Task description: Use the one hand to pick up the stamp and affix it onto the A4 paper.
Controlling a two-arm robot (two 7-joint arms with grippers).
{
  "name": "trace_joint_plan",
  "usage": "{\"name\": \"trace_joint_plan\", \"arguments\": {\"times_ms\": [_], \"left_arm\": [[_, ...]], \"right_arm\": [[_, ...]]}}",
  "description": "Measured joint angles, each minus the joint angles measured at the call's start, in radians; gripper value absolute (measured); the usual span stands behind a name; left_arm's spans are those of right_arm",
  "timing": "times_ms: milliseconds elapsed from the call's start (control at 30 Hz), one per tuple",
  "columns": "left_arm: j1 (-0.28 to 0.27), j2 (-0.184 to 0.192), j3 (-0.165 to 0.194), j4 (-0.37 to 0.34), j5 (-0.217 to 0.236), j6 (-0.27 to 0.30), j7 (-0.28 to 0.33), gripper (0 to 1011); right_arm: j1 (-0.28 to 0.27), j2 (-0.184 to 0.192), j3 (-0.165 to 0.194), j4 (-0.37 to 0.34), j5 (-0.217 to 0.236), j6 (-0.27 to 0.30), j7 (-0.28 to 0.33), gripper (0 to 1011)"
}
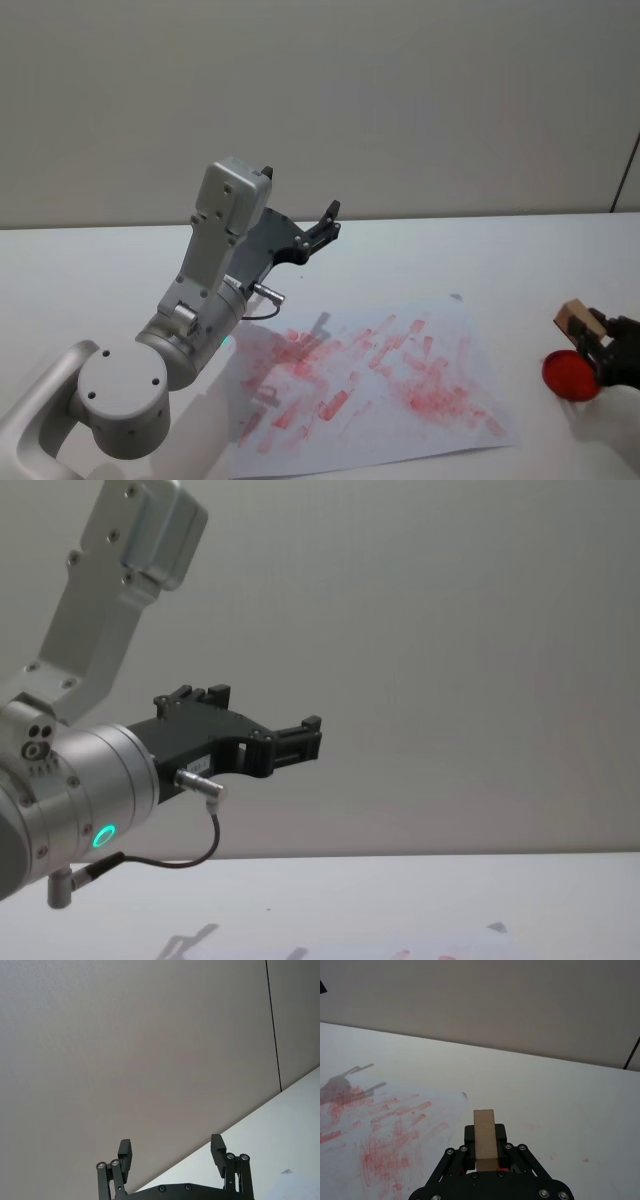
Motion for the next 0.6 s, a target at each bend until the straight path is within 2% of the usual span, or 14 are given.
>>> {"name": "trace_joint_plan", "arguments": {"times_ms": [267,600], "left_arm": [[0.0,0.0,0.0,0.0,0.0,0.0,0.0,1001],[0.0,0.0,0.0,0.0,0.0,0.0,0.0,1001]], "right_arm": [[-0.014,0.013,0.006,-0.001,0.008,0.023,-0.011,217],[0.002,0.011,0.0,0.019,-0.006,0.059,0.001,217]]}}
